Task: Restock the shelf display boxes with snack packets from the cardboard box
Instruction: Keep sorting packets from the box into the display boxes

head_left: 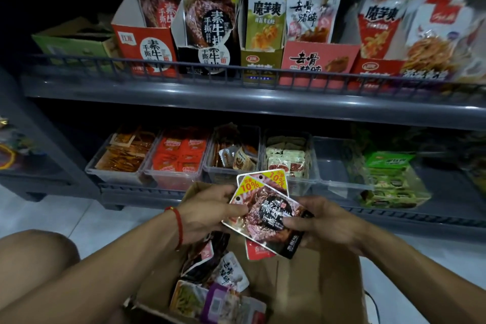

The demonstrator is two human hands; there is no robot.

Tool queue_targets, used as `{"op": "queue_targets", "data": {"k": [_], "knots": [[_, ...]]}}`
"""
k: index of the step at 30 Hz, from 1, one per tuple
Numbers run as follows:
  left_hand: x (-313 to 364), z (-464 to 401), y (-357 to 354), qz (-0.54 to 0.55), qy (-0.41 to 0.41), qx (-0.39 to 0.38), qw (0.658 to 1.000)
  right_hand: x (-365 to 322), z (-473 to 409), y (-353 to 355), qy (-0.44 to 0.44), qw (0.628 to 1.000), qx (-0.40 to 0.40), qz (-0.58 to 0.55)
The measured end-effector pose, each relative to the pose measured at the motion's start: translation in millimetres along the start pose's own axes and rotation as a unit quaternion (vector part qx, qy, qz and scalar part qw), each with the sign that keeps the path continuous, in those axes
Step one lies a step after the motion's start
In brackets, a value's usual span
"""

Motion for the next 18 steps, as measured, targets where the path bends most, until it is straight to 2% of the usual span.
{"op": "queue_targets", "data": {"k": [3,6,8,11,14,18], "knots": [[6.7,2.6,-2.8,0.050,-0.019,0.019,0.998,-2.7,5.4,-2.4,0.001,0.999,0.037,-0.022],[14.7,9.0,-2.0,0.084,-0.056,0.043,0.994,-10.0,8.9,-4.3,0.016,0.989,0.142,-0.024],[18.9,12.0,-0.1,0.107,-0.075,0.058,0.990,-14.8,8.7,-4.6,0.015,0.975,0.211,-0.065],[22.9,15.8,2.7,0.173,-0.088,0.082,0.978,-25.8,12.8,-9.9,0.027,0.966,0.230,-0.112],[27.4,22.9,2.8,0.238,-0.101,0.088,0.962,-37.7,19.1,-18.5,0.122,0.962,0.237,0.053],[30.5,30.7,2.6,0.218,-0.151,0.073,0.961,-56.8,20.7,-33.5,0.172,0.935,0.246,0.192]]}}
Point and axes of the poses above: each hand's wrist, its own z-axis away from the middle knuckle, its own y-axis out of the back of the hand, x = y × z, the point moved 1 cm from there along -z, towards the middle knuckle, and after that the axes turned 12 degrees about x, right-handed, at the moved point
